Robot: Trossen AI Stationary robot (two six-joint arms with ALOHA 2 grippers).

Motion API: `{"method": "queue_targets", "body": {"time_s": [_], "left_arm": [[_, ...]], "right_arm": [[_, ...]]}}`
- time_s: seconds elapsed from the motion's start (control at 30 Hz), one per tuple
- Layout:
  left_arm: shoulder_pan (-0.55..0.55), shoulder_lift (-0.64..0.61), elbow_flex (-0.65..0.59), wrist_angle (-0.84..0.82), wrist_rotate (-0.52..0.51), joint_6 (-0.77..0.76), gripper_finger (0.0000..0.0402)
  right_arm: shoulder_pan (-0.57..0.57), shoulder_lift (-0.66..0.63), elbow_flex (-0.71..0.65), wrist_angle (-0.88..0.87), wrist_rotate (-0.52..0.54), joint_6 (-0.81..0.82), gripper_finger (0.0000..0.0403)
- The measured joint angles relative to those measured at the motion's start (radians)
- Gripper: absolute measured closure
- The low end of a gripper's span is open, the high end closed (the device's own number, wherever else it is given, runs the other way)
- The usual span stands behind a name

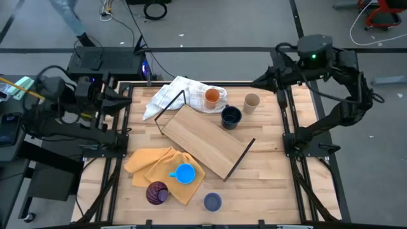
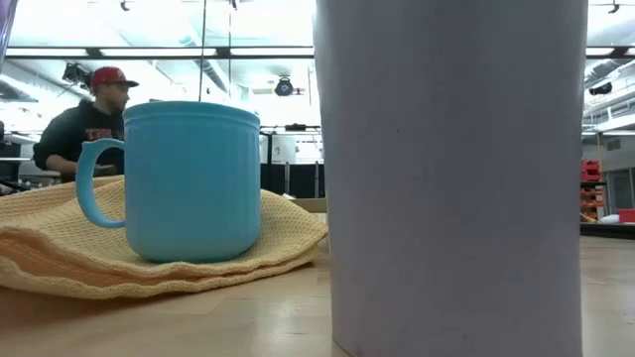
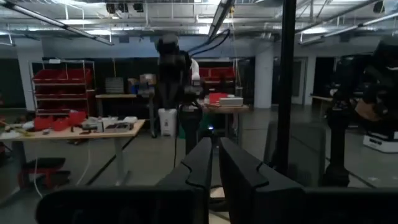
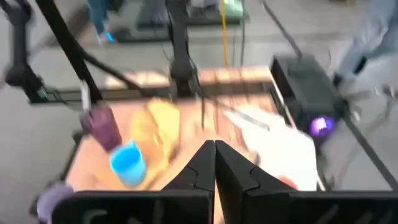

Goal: Stack small to large cups/mugs on shelf
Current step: Put the orange cup on the shelf

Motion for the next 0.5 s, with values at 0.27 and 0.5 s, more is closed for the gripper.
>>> {"method": "queue_targets", "body": {"time_s": [0.27,0.5], "left_arm": [[0.000,0.141,0.184,-0.151,-0.033,0.003,0.0357],[0.000,0.202,0.222,-0.157,-0.033,0.004,0.0352]], "right_arm": [[0.039,0.049,-0.042,-0.177,-0.015,-0.028,0.0384],[0.068,0.101,-0.077,-0.193,-0.024,-0.068,0.0316]]}}
